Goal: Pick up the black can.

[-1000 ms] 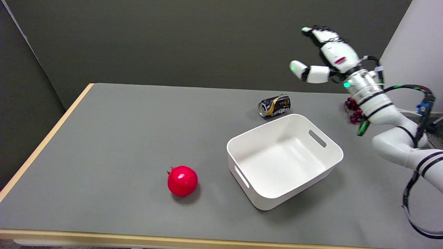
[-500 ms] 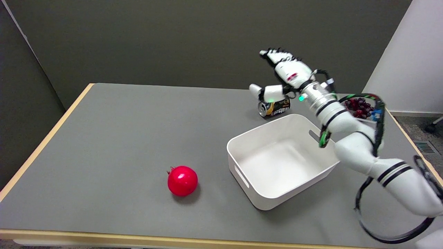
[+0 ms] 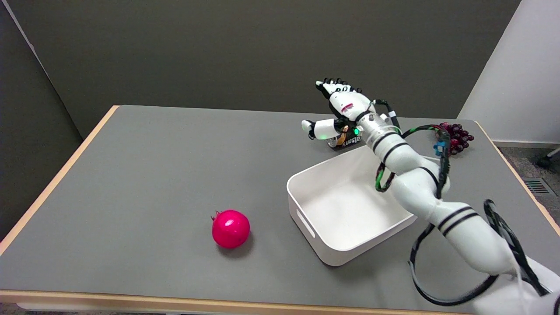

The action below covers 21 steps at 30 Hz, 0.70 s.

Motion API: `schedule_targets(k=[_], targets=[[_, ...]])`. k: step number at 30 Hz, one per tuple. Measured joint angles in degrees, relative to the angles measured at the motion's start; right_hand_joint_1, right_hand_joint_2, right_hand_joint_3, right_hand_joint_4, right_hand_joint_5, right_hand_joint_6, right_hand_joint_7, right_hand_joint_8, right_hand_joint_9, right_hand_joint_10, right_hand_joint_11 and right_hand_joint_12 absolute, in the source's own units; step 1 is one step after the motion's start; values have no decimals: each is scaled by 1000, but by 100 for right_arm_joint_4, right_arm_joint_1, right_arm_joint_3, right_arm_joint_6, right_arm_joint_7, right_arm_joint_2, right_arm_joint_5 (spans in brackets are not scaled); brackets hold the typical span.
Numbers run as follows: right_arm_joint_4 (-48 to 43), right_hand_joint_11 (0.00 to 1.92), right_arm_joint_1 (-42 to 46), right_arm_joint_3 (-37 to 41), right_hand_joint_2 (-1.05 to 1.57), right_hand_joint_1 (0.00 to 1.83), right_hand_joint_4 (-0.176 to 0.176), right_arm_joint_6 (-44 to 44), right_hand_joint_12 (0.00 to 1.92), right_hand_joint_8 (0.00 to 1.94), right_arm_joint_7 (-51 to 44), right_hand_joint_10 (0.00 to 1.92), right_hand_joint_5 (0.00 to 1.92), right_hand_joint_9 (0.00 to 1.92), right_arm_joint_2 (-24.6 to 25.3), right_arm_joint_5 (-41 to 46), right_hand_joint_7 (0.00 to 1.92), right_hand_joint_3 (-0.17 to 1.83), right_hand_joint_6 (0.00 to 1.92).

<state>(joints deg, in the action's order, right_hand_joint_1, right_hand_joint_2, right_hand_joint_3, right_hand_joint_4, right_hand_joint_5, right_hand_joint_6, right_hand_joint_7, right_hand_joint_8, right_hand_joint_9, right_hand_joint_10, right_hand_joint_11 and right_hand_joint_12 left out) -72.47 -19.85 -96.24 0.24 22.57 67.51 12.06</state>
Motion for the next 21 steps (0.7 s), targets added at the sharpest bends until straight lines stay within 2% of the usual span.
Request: schedule_targets(k=[1,9,15,18,21], targets=[[114,-1,-91,18,639,246,-176,-31,679,151,57,-1,5,-1,46,-24,-1,801,181],[768,-1,-758,140,645,251,-176,-302,657,138,398,-1,4,-1,320,-342,-1,803,178],[1053,-1,-1165,235,643,242,-176,-735,661,202,698,-1,13,-1,449,-955,-1,803,216],[1104,-1,-1331,248,600,463,-176,-1138,630,165,940,87,56,-1,462,-1303,11,944,111],[1069,-1,-1445,223,605,434,-176,-1562,657,214,1167,115,50,-1,419,-1560,13,949,168]])
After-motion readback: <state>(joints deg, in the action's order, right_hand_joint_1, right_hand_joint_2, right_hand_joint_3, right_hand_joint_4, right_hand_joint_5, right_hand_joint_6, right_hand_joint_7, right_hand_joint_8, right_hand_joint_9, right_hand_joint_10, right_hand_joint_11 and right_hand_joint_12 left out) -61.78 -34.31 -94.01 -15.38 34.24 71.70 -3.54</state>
